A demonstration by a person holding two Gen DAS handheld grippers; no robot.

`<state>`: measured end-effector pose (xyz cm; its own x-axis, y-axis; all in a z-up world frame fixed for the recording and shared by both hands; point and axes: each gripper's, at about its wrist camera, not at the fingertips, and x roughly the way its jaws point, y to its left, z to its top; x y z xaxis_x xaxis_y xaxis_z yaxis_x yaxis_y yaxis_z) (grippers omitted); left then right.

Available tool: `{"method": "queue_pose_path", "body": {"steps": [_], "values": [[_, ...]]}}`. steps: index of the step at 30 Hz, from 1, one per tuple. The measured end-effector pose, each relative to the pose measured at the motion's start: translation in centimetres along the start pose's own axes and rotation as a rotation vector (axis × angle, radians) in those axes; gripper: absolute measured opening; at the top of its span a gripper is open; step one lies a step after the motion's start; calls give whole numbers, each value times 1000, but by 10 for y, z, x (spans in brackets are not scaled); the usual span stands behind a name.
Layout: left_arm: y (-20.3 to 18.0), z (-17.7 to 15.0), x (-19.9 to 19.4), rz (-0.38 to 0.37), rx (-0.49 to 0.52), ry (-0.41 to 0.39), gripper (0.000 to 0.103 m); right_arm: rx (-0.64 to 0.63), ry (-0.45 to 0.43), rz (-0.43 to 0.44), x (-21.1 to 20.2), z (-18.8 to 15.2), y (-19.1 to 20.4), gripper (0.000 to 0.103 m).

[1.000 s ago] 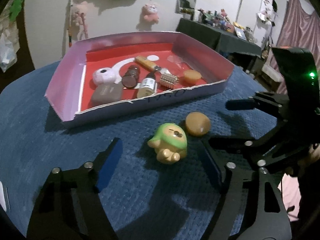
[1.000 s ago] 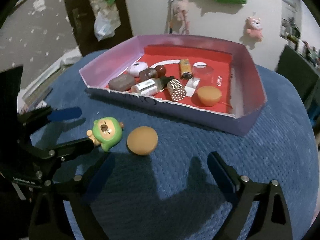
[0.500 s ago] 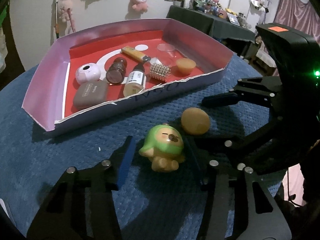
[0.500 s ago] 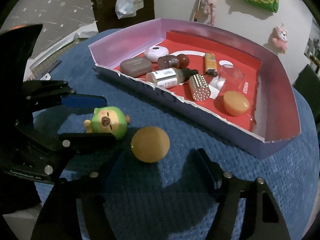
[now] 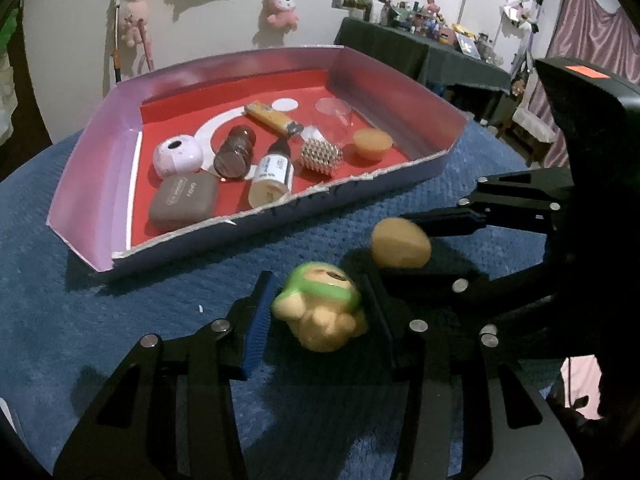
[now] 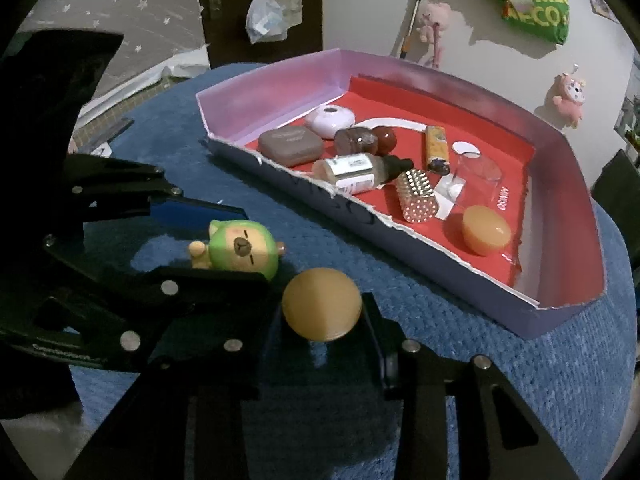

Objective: Organize rigid objects
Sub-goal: 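Grasp the green figurine with the left gripper while the right grasps the tan sponge, then lift the figurine with the left gripper while the right lifts the sponge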

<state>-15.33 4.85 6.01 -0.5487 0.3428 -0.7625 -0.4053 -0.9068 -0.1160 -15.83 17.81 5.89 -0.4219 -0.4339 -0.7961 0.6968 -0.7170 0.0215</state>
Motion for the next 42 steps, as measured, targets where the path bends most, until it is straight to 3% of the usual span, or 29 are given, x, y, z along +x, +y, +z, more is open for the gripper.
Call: {"method": "queue_pose_path", "body": {"steps": [12, 30, 35, 40, 42], "values": [[10, 2, -21, 8, -13, -45, 37, 129, -123, -49, -40, 3, -13, 40], [26, -42, -33, -17, -40, -60, 38, 206, -72, -103, -31, -29, -11, 40], [25, -48, -30, 6, -53, -46, 56, 207, -43, -162, -23, -36, -6, 40], [24, -51, -21, 1, -75, -15, 63, 227, -41, -178, -23, -40, -6, 41], [22, -52, -18, 8, -78, -17, 63, 232, -33, -180, -22, -41, -5, 47]]}}
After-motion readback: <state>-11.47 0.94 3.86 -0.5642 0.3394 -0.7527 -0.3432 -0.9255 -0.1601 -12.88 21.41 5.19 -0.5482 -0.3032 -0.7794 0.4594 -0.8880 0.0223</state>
